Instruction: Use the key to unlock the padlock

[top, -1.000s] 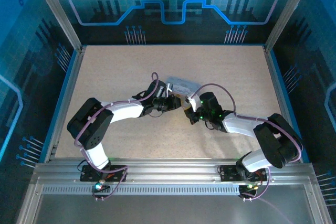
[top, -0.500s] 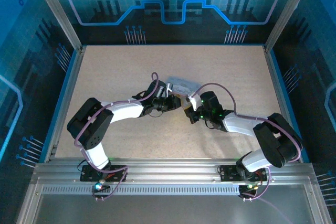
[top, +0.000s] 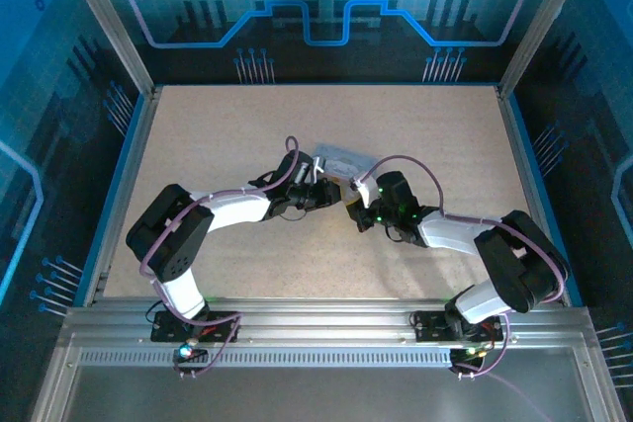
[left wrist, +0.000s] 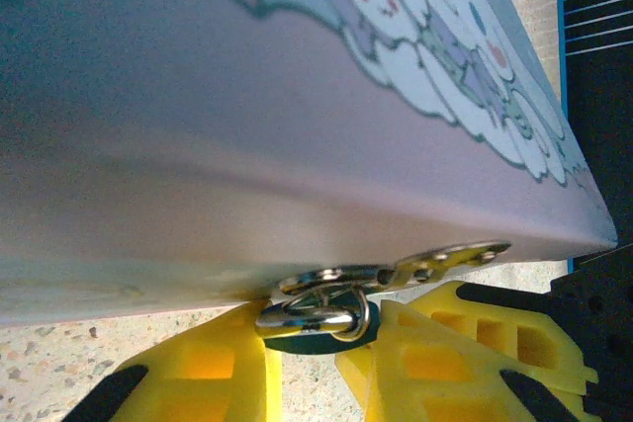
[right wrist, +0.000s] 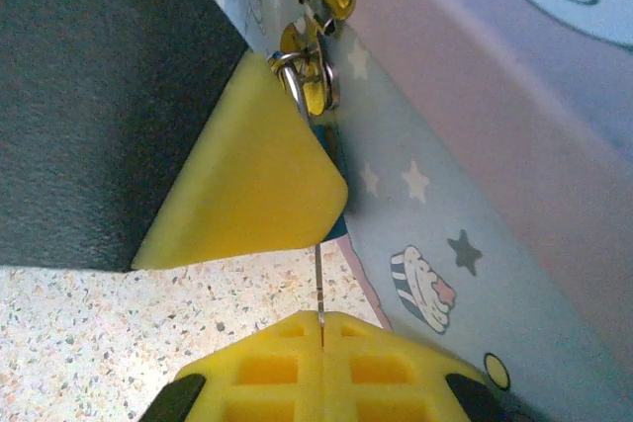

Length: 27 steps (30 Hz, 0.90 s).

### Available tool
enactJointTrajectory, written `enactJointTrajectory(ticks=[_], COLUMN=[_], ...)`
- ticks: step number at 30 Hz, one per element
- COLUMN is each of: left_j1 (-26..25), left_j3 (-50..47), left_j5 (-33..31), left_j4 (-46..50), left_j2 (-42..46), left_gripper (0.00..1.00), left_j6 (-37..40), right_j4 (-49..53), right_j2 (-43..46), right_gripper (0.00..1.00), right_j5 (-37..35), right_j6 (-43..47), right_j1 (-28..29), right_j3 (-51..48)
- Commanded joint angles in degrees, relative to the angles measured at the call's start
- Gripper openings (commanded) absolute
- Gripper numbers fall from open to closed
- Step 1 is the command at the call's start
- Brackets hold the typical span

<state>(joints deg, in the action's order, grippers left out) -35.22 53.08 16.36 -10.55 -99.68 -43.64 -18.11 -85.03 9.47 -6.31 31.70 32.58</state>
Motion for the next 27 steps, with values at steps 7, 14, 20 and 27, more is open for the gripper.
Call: enactJointTrajectory(ticks=[7,14,20,27], left_j1=[-0.4,-0.4,-0.4,-0.4], left_j3=[-0.3,-0.3,-0.4,-0.5], left_j5=[1.6,2.0,2.3,2.9], left_j4=[-1.7,-1.9,-2.9,-3.9], left_j2=[2.2,2.2,2.4,2.4], left_gripper=[0.14,0.14,0.14,0.14], left_j6=[-0.5,-0.7,-1.3,-2.1], right_j4=[-4.1,-6.1,-8.9,-11.1], right_j2=[1.0,1.1,0.5,-0.8], right_gripper=[0.0,0.0,0.0,0.0], right_j5=[2.2,3.5,5.2,6.4], right_j6=[-1.6,-2.8,-4.6,-5.3], right_j1=[-1.3,-2.1,-3.0,-3.8], right_j3=[0.3,-0.3,-1.0,-1.3])
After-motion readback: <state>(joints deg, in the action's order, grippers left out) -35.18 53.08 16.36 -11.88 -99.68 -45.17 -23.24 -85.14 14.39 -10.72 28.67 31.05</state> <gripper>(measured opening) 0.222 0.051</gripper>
